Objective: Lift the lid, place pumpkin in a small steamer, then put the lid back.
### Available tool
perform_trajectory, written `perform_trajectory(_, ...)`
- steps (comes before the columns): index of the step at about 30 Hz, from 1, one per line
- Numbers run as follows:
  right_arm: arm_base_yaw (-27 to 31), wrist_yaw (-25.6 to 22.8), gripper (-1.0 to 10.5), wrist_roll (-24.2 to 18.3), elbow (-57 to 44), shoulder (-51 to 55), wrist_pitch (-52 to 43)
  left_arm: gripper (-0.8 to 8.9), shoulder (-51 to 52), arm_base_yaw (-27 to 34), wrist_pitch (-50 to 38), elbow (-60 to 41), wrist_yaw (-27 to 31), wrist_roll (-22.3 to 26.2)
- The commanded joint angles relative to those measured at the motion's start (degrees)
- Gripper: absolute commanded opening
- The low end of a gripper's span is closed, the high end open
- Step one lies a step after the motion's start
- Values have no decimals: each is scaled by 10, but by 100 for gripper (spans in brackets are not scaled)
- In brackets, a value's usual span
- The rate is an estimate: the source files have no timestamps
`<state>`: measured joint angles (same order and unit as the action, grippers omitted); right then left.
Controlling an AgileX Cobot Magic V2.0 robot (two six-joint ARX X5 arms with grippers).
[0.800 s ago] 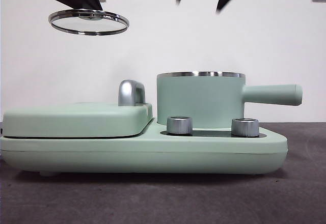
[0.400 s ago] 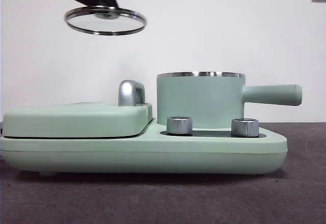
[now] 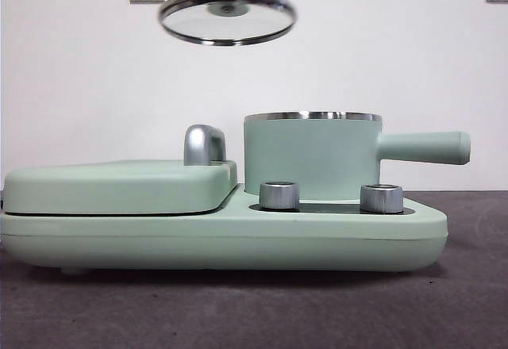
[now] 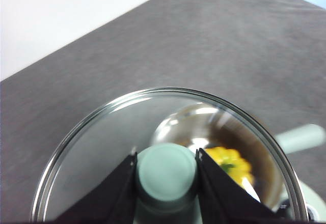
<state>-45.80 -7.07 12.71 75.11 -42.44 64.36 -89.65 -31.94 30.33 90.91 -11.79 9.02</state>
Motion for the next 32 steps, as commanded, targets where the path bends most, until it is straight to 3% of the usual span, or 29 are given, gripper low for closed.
perform_trajectory(1, -6, 2, 487, 15, -54, 52, -51, 15, -15, -23, -21, 19, -1, 0)
perform_trajectory(11, -6, 10, 487, 44, -175, 154, -91, 15, -75, -81, -68, 19, -1, 10)
perform_trajectory(32, -6, 10, 487, 54, -179, 156, -100, 15, -167, -85, -137, 19, -1, 26)
